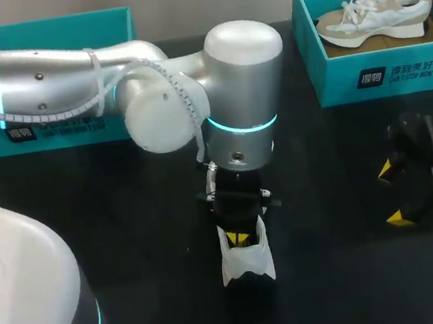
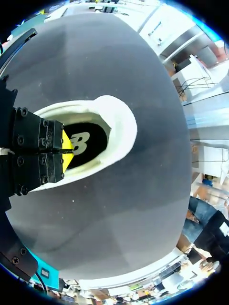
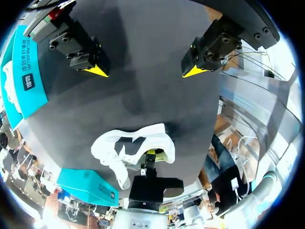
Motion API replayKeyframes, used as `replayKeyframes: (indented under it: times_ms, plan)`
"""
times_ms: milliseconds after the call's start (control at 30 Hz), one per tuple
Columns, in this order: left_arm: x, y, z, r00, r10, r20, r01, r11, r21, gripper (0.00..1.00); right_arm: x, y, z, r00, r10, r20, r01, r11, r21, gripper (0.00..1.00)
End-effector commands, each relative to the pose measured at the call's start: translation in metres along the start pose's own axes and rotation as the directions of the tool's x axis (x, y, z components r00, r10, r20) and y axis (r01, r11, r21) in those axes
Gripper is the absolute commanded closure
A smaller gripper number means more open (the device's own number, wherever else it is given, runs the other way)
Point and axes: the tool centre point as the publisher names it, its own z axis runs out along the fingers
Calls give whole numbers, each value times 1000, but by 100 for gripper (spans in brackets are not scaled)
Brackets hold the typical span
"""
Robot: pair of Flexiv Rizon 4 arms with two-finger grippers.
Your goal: Take the shoe out of the shoebox, open the shoe tongue, remove and reinsert the insole, then place the shoe into the shoebox
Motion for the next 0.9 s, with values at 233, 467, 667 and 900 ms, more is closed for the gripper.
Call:
replayKeyframes:
  times_ms: [233,467,667,900]
  plan:
    - [10,2,21,996,-41,-77,36,998,-57,100,1,0,1,1000,0,2,0,1000,2,0]
    - [8,9,50,993,-64,-102,59,997,-55,100,1,0,1,1000,0,2,0,1000,2,0]
    - [2,15,55,993,-94,-71,91,995,-42,100,1,0,1,1000,0,2,0,1000,2,0]
    - [2,13,20,995,-101,17,102,993,-62,100,1,0,1,1000,0,2,0,1000,2,0]
